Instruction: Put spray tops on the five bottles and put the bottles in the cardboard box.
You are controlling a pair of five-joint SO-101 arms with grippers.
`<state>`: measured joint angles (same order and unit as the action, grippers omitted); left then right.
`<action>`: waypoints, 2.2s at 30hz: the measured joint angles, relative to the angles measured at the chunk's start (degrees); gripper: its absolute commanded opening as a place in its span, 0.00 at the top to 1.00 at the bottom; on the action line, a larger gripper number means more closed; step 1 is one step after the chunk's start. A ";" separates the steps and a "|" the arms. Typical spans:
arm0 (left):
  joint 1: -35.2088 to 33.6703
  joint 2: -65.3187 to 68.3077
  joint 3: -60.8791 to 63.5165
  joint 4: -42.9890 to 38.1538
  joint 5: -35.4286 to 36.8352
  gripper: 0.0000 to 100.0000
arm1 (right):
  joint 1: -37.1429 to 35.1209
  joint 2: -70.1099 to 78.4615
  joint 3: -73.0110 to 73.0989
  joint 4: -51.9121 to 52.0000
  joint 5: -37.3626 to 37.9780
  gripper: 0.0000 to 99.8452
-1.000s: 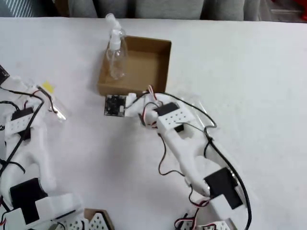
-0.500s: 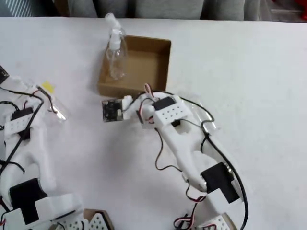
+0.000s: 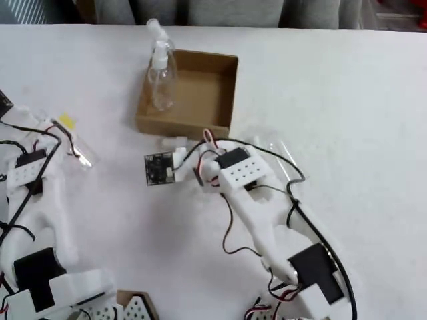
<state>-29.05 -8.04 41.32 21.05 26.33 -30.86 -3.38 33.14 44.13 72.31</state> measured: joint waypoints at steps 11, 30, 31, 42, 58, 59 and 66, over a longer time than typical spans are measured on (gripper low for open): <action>0.00 0.00 0.00 0.00 0.00 0.97 | 0.35 13.10 -11.16 0.44 0.09 0.79; 0.00 0.00 0.00 0.00 -3.08 0.97 | 1.23 21.80 -16.62 4.13 0.18 0.94; 0.00 0.00 0.00 0.00 -3.08 0.97 | 1.23 21.89 -16.97 4.13 0.18 0.94; 0.00 0.00 0.00 0.00 -3.08 0.97 | 2.64 21.19 -19.43 7.91 -16.35 0.98; 8.70 -17.05 2.37 0.44 -5.63 0.97 | 16.26 -7.30 -23.38 29.45 -66.11 0.98; 9.85 -20.57 3.60 0.44 -7.12 0.97 | 17.85 -8.62 -23.38 30.24 -66.64 0.98; 23.38 -44.40 11.08 0.44 -12.40 0.97 | 22.24 -15.74 -23.38 32.18 -67.43 0.98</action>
<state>-5.67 -52.44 52.40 21.49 13.93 -8.62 -19.12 9.76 76.31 4.88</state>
